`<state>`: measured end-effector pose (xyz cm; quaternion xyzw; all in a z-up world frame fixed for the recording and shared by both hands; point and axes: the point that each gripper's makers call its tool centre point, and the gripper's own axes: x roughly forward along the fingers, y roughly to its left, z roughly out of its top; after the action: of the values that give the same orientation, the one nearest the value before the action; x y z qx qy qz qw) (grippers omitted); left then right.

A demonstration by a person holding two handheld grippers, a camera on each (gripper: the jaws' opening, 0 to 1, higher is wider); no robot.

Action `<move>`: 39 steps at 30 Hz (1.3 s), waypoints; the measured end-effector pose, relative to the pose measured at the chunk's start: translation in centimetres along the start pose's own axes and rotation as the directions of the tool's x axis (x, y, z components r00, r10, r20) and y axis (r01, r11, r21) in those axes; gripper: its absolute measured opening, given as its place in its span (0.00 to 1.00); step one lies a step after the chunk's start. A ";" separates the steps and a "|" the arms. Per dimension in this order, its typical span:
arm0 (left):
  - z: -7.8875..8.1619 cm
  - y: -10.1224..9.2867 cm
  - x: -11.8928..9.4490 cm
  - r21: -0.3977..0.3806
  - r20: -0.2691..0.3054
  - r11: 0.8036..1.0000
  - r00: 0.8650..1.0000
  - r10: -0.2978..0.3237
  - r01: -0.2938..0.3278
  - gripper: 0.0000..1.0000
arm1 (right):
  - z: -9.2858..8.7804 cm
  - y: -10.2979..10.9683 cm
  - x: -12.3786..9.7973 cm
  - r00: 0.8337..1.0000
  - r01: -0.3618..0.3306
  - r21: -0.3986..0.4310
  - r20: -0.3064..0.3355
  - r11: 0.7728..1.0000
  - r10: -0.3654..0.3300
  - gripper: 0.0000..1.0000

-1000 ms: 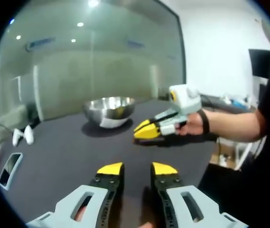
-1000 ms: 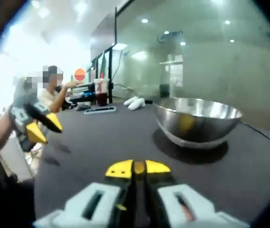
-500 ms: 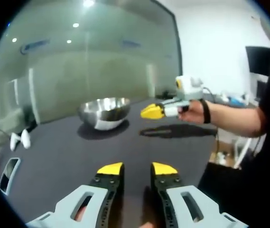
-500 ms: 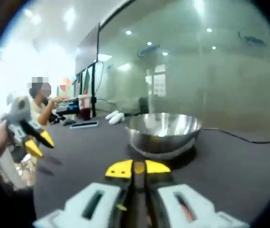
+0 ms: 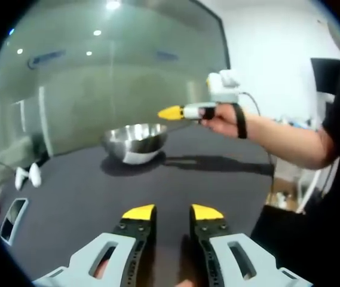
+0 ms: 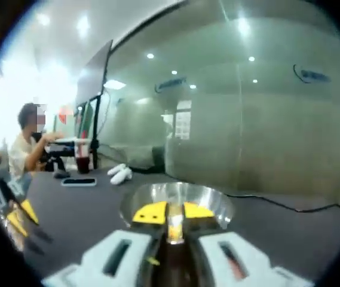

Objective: Pick up the QQ candy scattered on the table and place it into the stainless steel bowl on the table

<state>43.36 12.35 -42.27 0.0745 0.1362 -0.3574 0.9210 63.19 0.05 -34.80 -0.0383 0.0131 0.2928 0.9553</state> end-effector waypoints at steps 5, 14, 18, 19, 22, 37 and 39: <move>-0.4 0.3 -0.2 0.000 -0.008 1.000 1.000 0.007 -0.007 0.24 | 0.3 0.0 1.1 1.000 -0.005 -0.034 0.024 0.999 0.006 0.09; -0.2 0.6 -0.2 0.000 -0.006 1.000 1.000 0.010 -0.010 0.25 | -0.5 -1.3 1.5 1.000 0.012 0.012 -0.001 1.000 -0.012 0.21; -0.3 0.4 0.0 -0.003 -0.007 1.000 1.000 0.006 -0.006 0.25 | 0.0 -1.1 1.2 1.000 0.015 0.011 0.007 1.000 -0.015 0.20; -0.3 0.4 0.0 -0.002 -0.007 1.000 1.000 0.005 -0.005 0.25 | 0.0 -1.0 1.1 1.000 0.010 0.010 0.006 1.000 -0.010 0.20; -0.2 0.3 0.0 -0.001 -0.004 1.000 1.000 0.004 -0.004 0.25 | -0.3 -0.8 0.5 1.000 0.001 0.001 -0.004 1.000 -0.001 0.20; 1.4 1.3 -0.1 -0.004 0.092 0.999 0.994 0.051 -0.051 0.27 | -3.5 1.7 -7.3 0.987 -0.142 -0.021 -0.083 0.990 0.140 0.21; 0.8 1.5 0.1 -0.004 0.068 0.998 0.996 0.059 -0.059 0.27 | -3.7 1.9 -8.6 0.984 -0.156 -0.014 -0.085 0.988 0.155 0.22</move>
<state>44.63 13.15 -41.50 0.0656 0.1029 -0.3322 0.9353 54.98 -3.49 -38.17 -0.0592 0.0532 0.3647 0.9277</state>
